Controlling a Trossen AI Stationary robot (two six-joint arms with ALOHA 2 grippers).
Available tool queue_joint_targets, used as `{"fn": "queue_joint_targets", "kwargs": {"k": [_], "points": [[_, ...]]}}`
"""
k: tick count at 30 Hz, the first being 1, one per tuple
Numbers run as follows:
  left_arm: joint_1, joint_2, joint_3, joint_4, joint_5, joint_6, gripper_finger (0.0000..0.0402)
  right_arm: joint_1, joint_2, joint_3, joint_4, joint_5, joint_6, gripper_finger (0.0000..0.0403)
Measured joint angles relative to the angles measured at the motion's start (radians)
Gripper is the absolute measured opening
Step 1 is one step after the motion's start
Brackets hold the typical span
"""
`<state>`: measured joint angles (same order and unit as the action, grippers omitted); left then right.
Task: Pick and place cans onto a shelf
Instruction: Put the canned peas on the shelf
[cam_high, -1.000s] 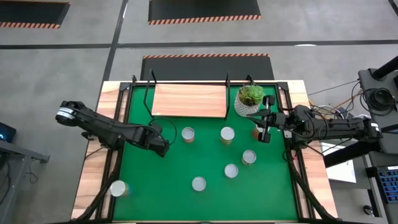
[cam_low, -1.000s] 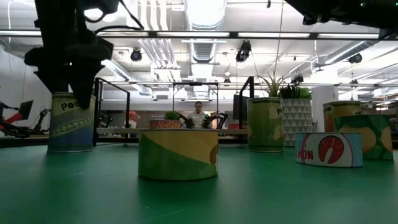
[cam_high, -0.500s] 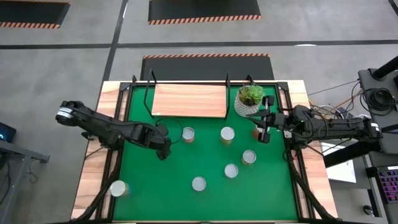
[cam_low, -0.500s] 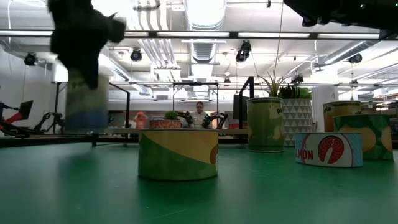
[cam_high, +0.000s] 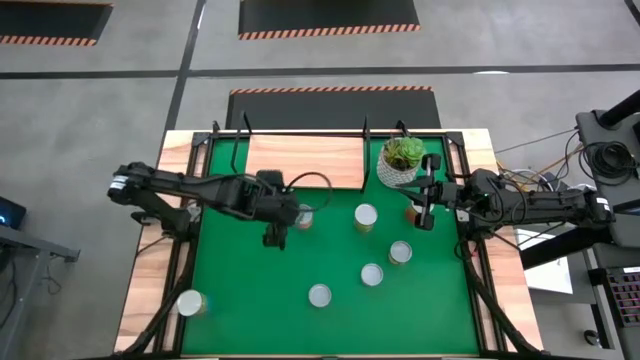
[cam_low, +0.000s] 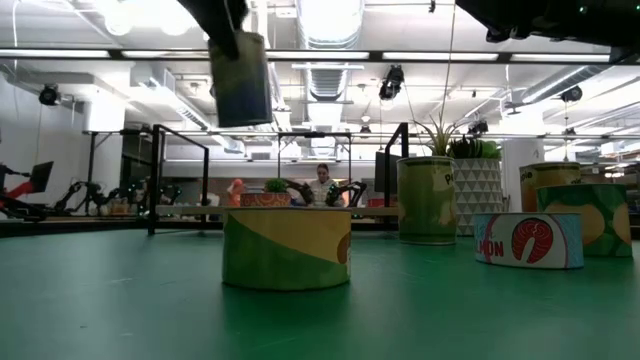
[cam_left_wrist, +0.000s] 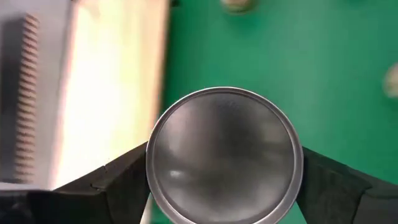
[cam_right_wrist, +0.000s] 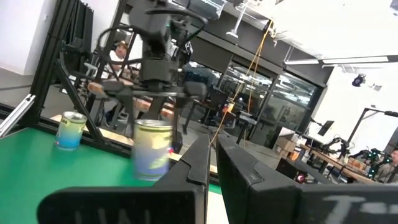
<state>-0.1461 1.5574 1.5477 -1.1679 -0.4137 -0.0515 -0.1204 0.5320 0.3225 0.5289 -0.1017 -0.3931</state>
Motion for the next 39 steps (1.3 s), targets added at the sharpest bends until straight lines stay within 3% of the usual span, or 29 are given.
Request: {"fn": "queue_joint_targets", "kwargs": {"k": [4, 10, 21, 25, 30, 39], "points": [[0.081, 0.023, 0.013, 0.020, -0.082, 0.179, 0.0307, 0.000, 0.000, 0.000, 0.000, 0.000, 0.000, 0.0018], [0.260, 0.034, -0.009, 0.052, -0.065, 0.297, 0.0307, 0.000, 0.000, 0.000, 0.000, 0.000, 0.013, 0.0018], [0.571, 0.033, -0.142, 0.203, 0.232, 0.424, 0.0307, 0.000, 0.000, 0.000, -0.025, 0.000, 0.027, 0.0018], [0.640, 0.033, -0.192, 0.263, 0.250, 0.442, 0.0307, 0.000, 0.000, 0.000, -0.026, 0.000, 0.027, 0.0018], [0.702, 0.034, -0.221, 0.267, 0.254, 0.336, 0.0307, 0.000, 0.000, 0.000, -0.026, 0.000, 0.026, 0.0018], [0.723, 0.030, -0.277, 0.285, 0.316, 0.332, 0.0307, 0.000, 0.000, 0.000, -0.026, 0.000, 0.022, 0.0018]]}}
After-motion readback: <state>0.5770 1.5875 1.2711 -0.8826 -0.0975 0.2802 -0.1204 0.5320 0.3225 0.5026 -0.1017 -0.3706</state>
